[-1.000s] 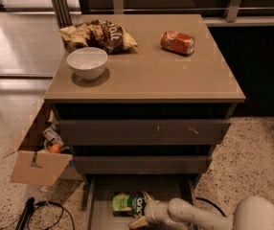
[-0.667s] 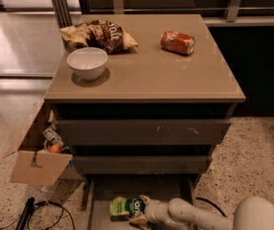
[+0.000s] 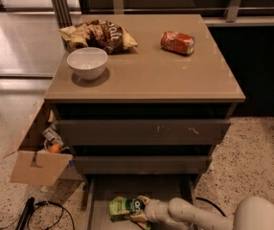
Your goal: Pick green rice chip bag from bottom drawer and place on counter
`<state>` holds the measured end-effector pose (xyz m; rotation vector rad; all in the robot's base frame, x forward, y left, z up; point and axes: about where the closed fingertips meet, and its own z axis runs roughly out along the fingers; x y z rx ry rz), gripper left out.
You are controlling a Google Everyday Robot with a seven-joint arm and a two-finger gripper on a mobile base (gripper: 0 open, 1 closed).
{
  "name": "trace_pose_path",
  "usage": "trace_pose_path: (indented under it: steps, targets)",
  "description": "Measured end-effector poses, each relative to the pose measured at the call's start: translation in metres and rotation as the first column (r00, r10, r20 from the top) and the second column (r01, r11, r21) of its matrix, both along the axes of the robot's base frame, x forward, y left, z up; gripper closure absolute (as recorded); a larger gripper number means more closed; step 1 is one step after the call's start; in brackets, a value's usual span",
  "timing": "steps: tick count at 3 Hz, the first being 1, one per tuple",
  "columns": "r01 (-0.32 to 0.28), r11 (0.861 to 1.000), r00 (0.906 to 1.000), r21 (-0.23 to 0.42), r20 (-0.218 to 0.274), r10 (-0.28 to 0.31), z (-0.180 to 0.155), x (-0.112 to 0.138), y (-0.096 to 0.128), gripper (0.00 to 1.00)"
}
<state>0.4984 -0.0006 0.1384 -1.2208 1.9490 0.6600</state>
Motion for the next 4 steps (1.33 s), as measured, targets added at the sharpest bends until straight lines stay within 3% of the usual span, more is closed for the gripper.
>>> trace_pose_path:
  steps: [1, 2, 4]
  targets:
    - [0.0, 1.0, 1.0, 0.0, 0.0, 0.0, 0.0, 0.0, 0.0, 1.0]
    - [-0.007, 1.0, 0.9999, -0.006, -0.008, 0.007, 0.006, -0.002, 0.001, 1.0]
    - [-0.018, 0.999, 0.9998, -0.048, 0.002, 0.018, 0.067, -0.007, -0.008, 1.0]
